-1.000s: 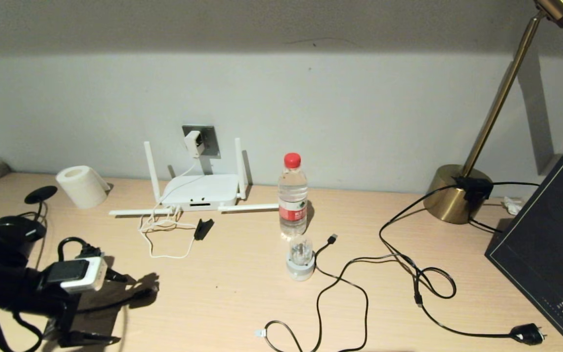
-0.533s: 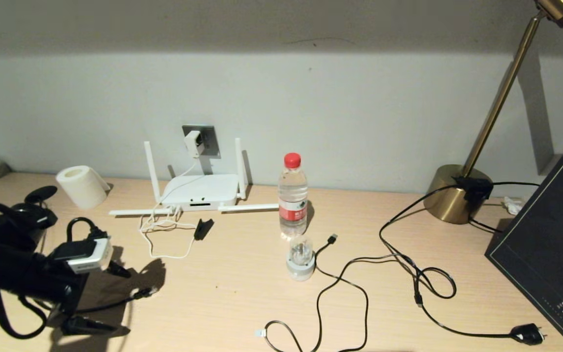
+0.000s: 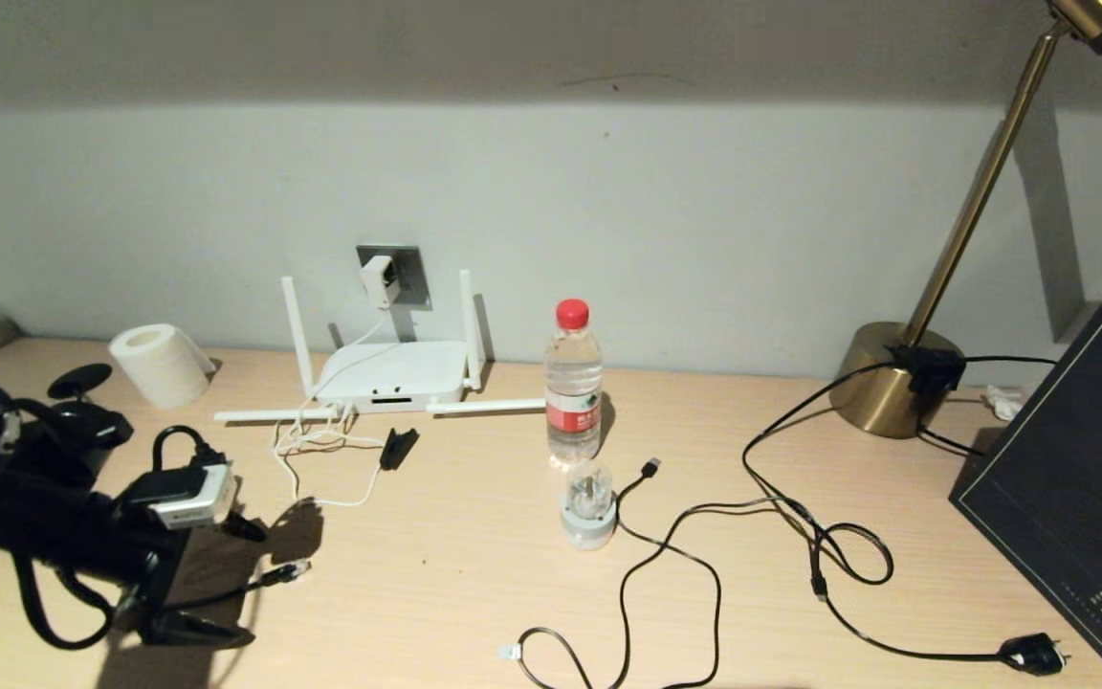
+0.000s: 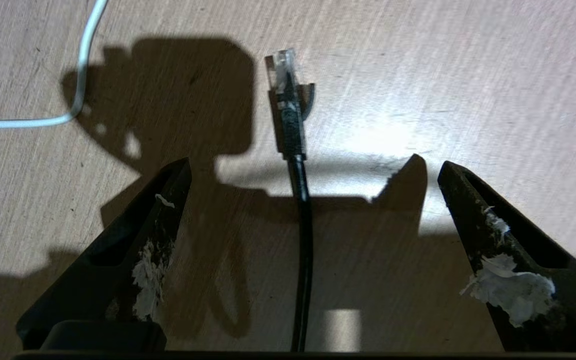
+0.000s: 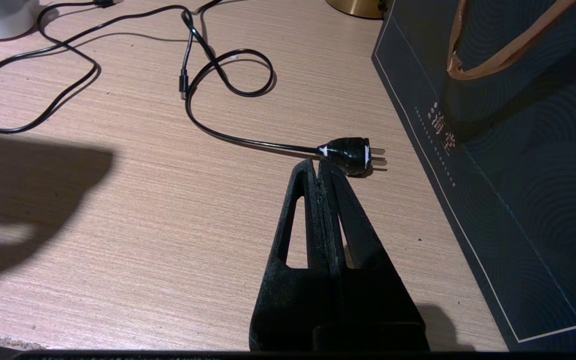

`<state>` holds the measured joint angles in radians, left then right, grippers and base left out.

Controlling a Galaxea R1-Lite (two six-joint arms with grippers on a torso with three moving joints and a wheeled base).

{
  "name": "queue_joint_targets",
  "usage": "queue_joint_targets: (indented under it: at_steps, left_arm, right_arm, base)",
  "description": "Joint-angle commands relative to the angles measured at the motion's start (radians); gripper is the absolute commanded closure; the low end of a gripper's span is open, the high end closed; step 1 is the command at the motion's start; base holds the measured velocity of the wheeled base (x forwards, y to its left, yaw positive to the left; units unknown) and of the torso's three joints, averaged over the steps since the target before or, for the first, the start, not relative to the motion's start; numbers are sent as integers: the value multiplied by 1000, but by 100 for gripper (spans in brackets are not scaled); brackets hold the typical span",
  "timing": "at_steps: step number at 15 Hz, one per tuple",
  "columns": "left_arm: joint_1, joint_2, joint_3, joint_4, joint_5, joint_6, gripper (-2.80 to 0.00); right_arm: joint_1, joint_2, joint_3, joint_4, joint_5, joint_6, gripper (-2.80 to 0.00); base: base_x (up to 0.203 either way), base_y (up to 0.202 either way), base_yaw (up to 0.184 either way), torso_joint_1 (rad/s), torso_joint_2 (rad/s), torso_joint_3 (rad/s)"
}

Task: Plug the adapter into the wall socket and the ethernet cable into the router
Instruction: Pick up cable

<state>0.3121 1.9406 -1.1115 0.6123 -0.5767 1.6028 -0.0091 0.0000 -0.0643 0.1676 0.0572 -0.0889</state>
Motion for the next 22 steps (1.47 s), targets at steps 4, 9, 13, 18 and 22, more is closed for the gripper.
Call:
queue_joint_targets:
  at_steps: [4,9,13,18,22]
  left_arm:
    - [-1,62,-48,3,-3,9,-280]
    - [-8,102,-79,3,-3,8,-280]
    - [-8,104,-76,14,-3,13,0]
    - [-15,91,-16,6,-4,20,0]
    - [-30,61,47,0,-9,29,0]
  right_arm:
    - [0,2,0,1,1,0,0]
    - [0,2,0,1,1,0,0]
    - [0,2,0,1,1,0,0]
    - [0,2,0,1,1,0,0]
    - [0,2,0,1,1,0,0]
  base:
    - [0,0,0,0,0,0]
    - [0,0,0,0,0,0]
    - [0,0,0,0,0,0]
    - [0,0,0,0,0,0]
    - [0,0,0,0,0,0]
